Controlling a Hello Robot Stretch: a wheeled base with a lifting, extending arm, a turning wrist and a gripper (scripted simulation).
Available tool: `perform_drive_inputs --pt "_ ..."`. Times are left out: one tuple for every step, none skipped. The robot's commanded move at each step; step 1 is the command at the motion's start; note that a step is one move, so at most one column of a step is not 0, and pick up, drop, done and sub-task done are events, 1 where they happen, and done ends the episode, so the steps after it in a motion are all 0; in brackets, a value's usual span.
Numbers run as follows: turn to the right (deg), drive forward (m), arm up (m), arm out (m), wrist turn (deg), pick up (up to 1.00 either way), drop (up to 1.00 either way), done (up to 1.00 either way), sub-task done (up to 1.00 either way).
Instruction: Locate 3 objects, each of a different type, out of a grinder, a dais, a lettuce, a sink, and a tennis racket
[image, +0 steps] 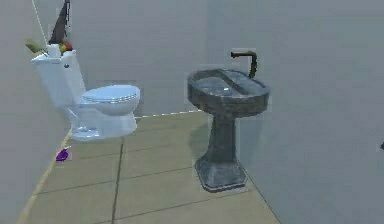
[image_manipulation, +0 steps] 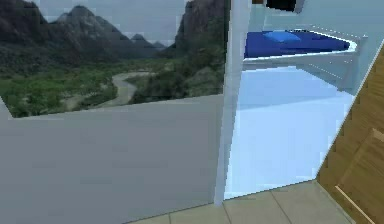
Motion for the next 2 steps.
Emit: perform_drive_inputs --pt "0.0 0.45 0.0 0.0 0.0 0.0 0.0 0.0 0.0" --pt "12.0 0.0 0.0 0.0 0.0 0.0 0.0 0.0 0.0"
